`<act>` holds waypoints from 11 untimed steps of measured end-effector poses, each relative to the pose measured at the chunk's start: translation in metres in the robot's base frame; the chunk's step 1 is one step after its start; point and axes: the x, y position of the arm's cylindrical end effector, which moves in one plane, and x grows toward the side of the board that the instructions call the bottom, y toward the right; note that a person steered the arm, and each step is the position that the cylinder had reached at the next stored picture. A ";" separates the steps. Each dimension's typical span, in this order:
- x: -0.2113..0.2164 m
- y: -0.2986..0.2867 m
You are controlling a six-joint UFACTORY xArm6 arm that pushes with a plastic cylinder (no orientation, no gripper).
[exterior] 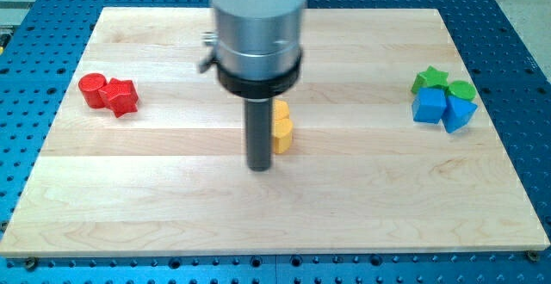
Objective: Locate your arm at the center left side of the board
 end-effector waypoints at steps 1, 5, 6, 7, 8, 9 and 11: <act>0.000 -0.076; -0.038 -0.268; -0.051 -0.268; -0.069 -0.255; -0.091 -0.251; -0.091 -0.251; -0.132 -0.248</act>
